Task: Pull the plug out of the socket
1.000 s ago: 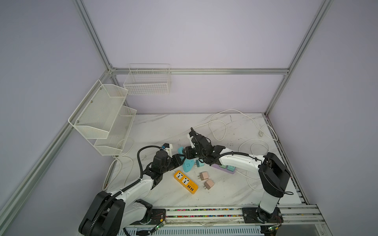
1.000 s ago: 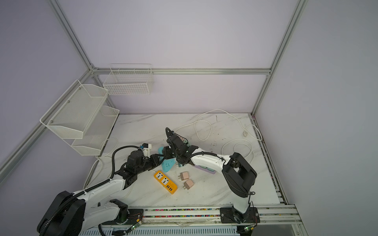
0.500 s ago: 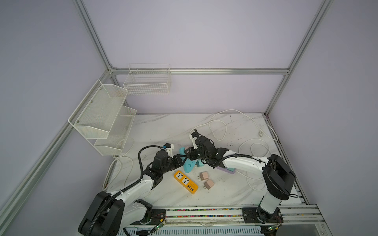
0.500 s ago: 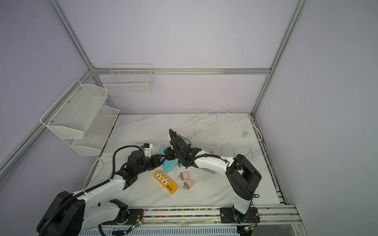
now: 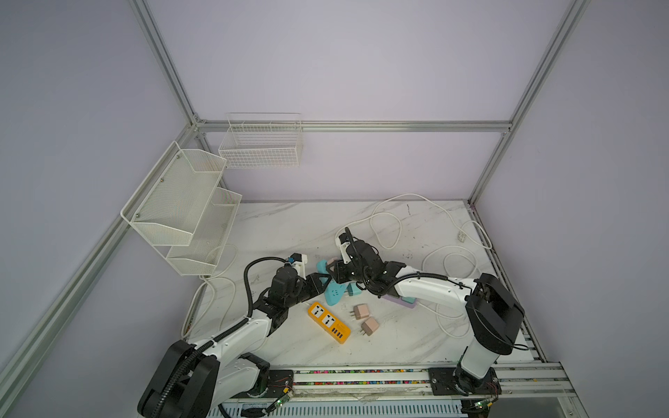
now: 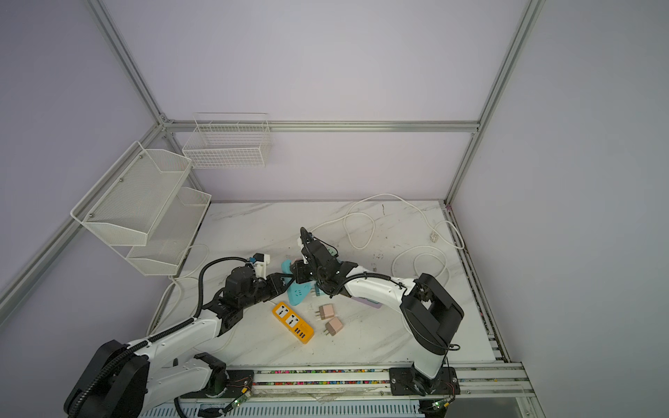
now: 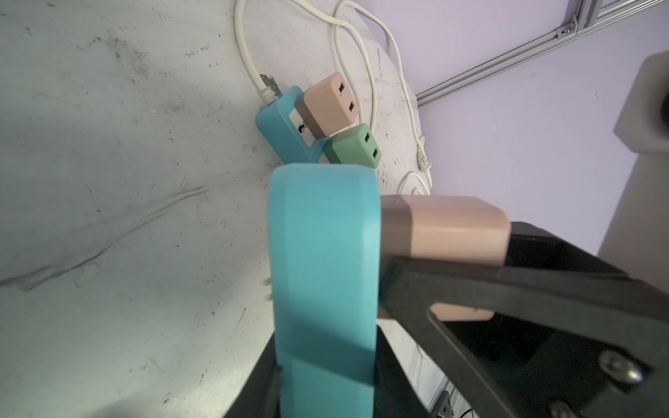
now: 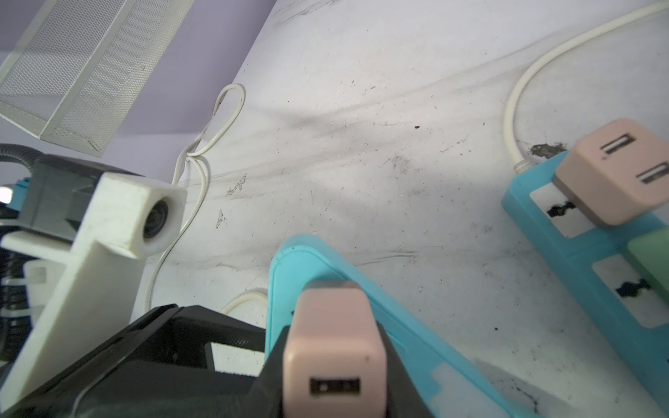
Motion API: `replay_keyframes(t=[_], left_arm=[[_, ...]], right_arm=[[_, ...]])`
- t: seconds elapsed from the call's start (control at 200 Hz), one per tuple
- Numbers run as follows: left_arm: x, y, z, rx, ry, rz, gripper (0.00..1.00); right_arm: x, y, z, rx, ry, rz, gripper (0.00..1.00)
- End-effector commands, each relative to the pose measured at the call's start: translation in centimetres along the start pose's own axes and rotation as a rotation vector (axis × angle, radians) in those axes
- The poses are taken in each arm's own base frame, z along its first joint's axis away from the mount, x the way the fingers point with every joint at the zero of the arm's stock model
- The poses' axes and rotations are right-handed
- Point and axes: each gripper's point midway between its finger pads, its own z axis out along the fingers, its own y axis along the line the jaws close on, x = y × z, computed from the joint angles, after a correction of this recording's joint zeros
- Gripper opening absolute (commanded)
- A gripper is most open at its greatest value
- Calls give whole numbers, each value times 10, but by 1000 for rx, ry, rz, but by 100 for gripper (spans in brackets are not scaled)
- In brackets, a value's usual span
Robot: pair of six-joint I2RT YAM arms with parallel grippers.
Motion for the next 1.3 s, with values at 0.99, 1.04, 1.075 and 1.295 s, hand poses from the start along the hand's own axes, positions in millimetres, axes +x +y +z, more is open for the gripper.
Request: replay_keyframes(t=[0.99,1.04,1.075,1.295], left_arm=[[-17,-10,11,1,-22,11,0],[-16,-8,11,-2,-22,9,0],[-16,-8,11,-2,-24,8,0],[-18,-9,10,3,-29,8,0]], right_arm=[[-6,25,11,-72,21,-66,13],[-8,17,10,-60,17,-63,13],[-10,8,8,-53,18,-47,13],[-21,-12,-2,-114,-7,76,14]])
